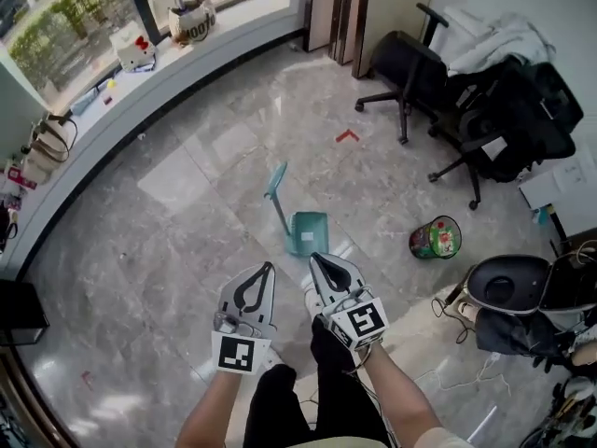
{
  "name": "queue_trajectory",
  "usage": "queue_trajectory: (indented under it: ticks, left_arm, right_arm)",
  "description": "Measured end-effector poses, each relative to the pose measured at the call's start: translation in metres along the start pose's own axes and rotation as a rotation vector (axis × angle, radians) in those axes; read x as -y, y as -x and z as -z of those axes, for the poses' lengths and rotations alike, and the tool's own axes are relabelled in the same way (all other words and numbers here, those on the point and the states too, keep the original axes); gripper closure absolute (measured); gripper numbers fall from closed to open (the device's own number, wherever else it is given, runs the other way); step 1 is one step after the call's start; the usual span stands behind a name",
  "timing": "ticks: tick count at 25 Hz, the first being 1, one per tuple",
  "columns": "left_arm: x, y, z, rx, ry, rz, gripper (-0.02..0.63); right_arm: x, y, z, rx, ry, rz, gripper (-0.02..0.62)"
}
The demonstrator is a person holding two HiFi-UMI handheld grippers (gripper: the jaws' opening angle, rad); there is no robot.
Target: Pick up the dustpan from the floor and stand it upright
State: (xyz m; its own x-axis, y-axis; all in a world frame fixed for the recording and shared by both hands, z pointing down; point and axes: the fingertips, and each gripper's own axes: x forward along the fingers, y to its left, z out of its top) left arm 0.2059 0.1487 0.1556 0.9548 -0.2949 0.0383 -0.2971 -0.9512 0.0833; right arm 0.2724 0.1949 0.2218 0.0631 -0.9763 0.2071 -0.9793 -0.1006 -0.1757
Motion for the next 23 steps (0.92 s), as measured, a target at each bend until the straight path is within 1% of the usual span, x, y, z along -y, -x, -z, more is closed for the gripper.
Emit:
queue_trajectory:
  ticks: [2, 4, 5, 7, 9, 10, 13, 15, 19, 23]
  left_arm:
    - [0.015, 0.025, -0.036, 0.011, -0.046, 0.035, 0.595]
    - [0.027, 0.050, -0.064, 0.020, -0.073, 0.052, 0.595]
    - [0.031, 0.063, -0.073, 0.011, -0.072, 0.049, 0.595]
    - [0.035, 0.085, -0.084, -0.039, -0.065, 0.032, 0.595]
    - [0.041, 0.095, -0.094, -0.081, -0.077, 0.008, 0.595]
    - [0.047, 0.096, -0.098, -0.085, -0.075, -0.010, 0.595]
    - [0.070, 0.100, -0.097, -0.072, -0.053, -0.048, 0.595]
    - [0.085, 0.106, -0.093, -0.052, -0.066, -0.060, 0.595]
    - [0.096, 0.117, -0.103, -0.030, -0.078, -0.084, 0.595]
    - [0.100, 0.121, -0.139, -0.019, -0.099, -0.072, 0.595]
  right_arm:
    - [-0.018, 0.031, -0.036, 0.022, 0.000, 0.034, 0.578]
    - [-0.031, 0.062, -0.068, 0.044, -0.001, 0.063, 0.578]
    - [-0.038, 0.077, -0.082, 0.051, -0.007, 0.072, 0.578]
    - [-0.046, 0.103, -0.106, 0.068, -0.013, 0.080, 0.578]
    - [-0.042, 0.126, -0.131, 0.090, -0.004, 0.083, 0.578]
    - [-0.035, 0.138, -0.141, 0.098, 0.004, 0.084, 0.578]
    - [-0.016, 0.168, -0.153, 0.107, 0.028, 0.084, 0.578]
    - [-0.012, 0.183, -0.154, 0.115, 0.042, 0.077, 0.578]
    - [-0.029, 0.196, -0.163, 0.119, 0.089, 0.063, 0.578]
    - [-0.050, 0.198, -0.189, 0.152, 0.109, 0.056, 0.578]
